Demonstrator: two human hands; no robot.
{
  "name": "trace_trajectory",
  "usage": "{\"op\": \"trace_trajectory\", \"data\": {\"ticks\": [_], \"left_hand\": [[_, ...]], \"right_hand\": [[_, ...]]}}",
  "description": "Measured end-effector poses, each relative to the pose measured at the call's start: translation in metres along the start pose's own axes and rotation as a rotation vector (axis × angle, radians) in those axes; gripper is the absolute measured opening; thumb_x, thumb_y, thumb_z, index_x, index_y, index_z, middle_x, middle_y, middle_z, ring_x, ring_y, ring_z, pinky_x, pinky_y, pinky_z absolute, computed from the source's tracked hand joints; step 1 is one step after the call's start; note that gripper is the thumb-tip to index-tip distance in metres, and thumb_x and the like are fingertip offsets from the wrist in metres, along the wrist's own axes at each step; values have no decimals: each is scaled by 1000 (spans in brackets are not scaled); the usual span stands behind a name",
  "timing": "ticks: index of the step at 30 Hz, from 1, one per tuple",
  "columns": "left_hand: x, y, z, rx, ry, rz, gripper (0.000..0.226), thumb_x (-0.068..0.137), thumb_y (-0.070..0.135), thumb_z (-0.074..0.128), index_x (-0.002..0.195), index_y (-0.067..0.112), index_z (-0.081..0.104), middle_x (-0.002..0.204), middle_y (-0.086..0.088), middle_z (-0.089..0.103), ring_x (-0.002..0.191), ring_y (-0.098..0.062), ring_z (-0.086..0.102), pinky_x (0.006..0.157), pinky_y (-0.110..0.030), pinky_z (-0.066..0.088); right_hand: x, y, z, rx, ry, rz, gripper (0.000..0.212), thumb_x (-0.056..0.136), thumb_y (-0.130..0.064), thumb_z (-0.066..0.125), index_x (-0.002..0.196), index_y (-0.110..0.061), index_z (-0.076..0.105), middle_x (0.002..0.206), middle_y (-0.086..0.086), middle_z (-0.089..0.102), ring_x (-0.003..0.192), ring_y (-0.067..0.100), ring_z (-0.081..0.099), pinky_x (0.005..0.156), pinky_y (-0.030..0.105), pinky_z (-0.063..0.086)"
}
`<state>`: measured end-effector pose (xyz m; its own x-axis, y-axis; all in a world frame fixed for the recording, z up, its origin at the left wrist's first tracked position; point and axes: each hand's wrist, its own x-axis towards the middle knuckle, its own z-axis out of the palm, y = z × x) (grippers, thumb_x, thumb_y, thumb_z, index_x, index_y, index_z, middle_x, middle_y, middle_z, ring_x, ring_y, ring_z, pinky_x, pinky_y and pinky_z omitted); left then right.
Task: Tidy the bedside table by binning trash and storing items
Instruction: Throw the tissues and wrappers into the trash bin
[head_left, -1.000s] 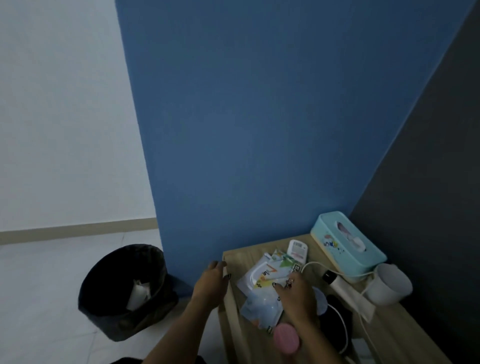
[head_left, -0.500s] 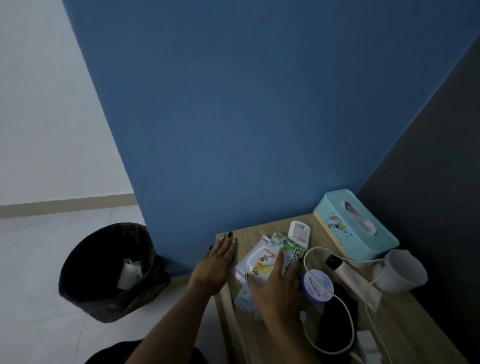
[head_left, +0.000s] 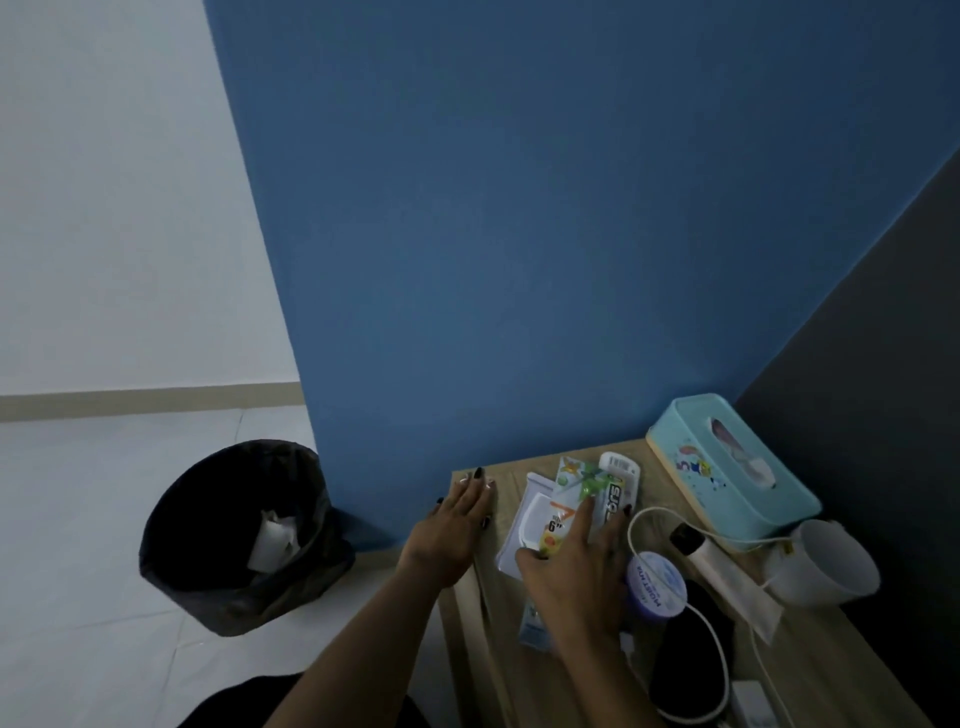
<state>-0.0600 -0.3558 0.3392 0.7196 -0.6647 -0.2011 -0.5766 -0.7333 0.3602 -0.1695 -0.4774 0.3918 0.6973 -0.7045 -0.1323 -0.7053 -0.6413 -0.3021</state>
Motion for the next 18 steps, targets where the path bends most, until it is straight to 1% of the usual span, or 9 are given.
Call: {"op": "trace_trajectory", "data": {"ticks": [2,3,5,7,9,12,14,16,18], "left_hand": [[-2,-3,-10,-5,13,1,56,103,29,25,154,21,1,162,1,-2,150,-18,-1,120,-37,14],[-4,-6,-15,-8,31,-7,55,103,30,25,154,20,5,162,0,3,150,-19,3,119,-39,19],[-14,-15,-31,6,89,-33,51,103,29,29,151,18,20,159,-4,20,147,-23,18,114,-41,31],[-22,-23,-44,80,142,-42,41,102,26,34,141,15,40,147,-8,43,136,-26,39,103,-40,42],[-36,-37,-56,142,187,-70,34,101,24,35,127,14,53,128,-9,57,120,-26,51,89,-39,49],[-70,-66,-73,147,224,-136,27,97,22,44,116,12,58,116,-9,62,109,-28,57,83,-40,51],[-97,-91,-82,151,247,-181,22,91,22,52,111,13,58,112,-7,62,106,-27,59,81,-40,54],[-122,-120,-86,116,285,-278,20,92,24,50,106,13,59,108,-6,63,101,-26,61,79,-39,54],[-145,-149,-85,49,350,-402,22,95,26,45,102,12,60,106,-6,62,97,-27,61,76,-38,52]], "right_hand": [[2,-5,-8,-6,23,-39,103,76,-56,56,151,-25,-7,160,15,-6,144,40,12,113,51,30],[3,-9,-13,-8,42,-72,100,77,-53,57,152,-24,-3,160,15,-2,144,40,15,113,51,30],[3,-19,-22,-25,99,-169,90,76,-50,54,152,-22,13,158,17,14,140,40,26,109,49,34],[4,-27,-27,-52,110,-241,76,75,-51,41,144,-22,31,150,15,36,129,37,42,99,46,43],[-1,-40,-28,-45,63,-276,71,73,-54,29,136,-24,43,139,12,48,119,35,50,90,45,49],[-18,-59,-25,4,-37,-316,65,75,-60,29,128,-29,48,134,6,52,115,30,53,89,46,51],[-34,-74,-21,46,-131,-354,47,80,-55,41,117,-29,53,123,1,56,107,25,56,89,45,50],[-51,-88,-12,84,-241,-378,33,80,-48,49,104,-27,57,111,0,61,97,22,59,85,41,51],[-65,-104,2,123,-368,-396,35,78,-45,54,104,-22,60,108,2,66,97,25,62,82,34,51]]}}
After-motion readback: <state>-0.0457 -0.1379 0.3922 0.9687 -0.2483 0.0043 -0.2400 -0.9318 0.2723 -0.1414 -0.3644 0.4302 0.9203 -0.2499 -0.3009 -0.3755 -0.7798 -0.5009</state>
